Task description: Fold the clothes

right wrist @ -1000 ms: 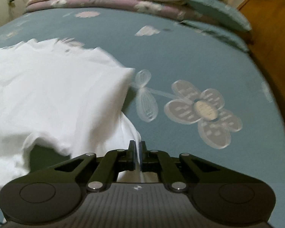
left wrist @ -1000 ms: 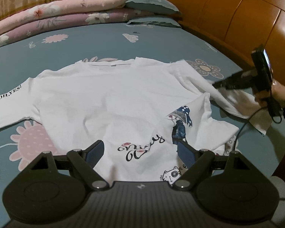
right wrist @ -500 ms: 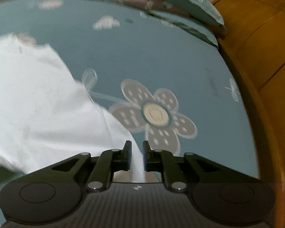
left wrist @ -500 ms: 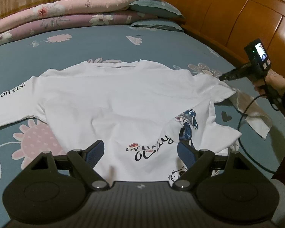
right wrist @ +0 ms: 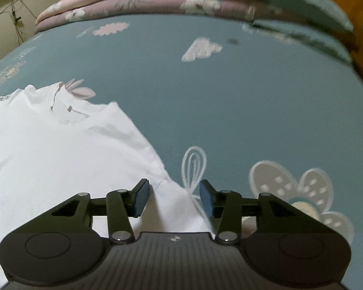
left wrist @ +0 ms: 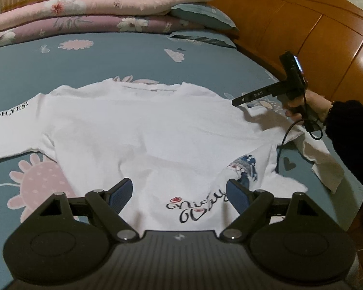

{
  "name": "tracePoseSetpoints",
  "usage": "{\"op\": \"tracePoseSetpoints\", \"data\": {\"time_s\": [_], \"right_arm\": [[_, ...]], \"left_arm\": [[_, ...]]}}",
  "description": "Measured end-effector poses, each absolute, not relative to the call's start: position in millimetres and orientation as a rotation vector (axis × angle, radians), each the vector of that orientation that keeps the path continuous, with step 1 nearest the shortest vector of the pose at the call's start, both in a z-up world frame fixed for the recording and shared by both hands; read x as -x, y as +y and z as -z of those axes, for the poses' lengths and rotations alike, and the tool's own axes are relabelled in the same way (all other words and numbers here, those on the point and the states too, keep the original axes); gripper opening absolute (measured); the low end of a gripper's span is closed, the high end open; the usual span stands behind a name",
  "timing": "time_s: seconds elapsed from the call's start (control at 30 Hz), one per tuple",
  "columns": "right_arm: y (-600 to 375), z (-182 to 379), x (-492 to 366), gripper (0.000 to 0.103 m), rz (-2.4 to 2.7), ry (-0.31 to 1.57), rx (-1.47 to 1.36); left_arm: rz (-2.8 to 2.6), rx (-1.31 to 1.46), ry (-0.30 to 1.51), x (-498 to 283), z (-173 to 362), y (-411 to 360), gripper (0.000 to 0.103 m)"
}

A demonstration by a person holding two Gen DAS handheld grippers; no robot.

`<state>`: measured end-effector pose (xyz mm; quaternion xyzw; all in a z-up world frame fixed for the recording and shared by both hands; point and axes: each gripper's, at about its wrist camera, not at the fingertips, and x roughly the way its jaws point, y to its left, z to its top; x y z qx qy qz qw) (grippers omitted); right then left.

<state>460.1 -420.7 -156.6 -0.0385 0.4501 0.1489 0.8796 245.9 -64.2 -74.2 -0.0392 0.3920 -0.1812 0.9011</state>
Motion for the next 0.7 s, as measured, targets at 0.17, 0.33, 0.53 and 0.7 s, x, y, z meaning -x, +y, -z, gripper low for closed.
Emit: {"op": "tracePoseSetpoints", "data": {"time_s": [0.17, 0.33, 0.53, 0.7], "right_arm": [[-410, 164, -449, 0.020, -0.385, 0.958, 0.068], [-387, 155, -446, 0.006, -0.338, 0.927, 0.188], [-380, 137, -460, 0.006, -0.254, 0.866, 0.248], [-387, 137, -475, 0.006, -0.170, 0.854, 0.249]], "left_arm": [[0.357, 0.090, 0.823, -249, 83, -59, 0.085], [0.365, 0.102, 0.811, -250, 82, -57, 0.085], [0.362, 0.110, 0.801, -249, 80, -50, 0.085], [0.374, 0.105, 0.792, -255, 79, -45, 0.085]]}}
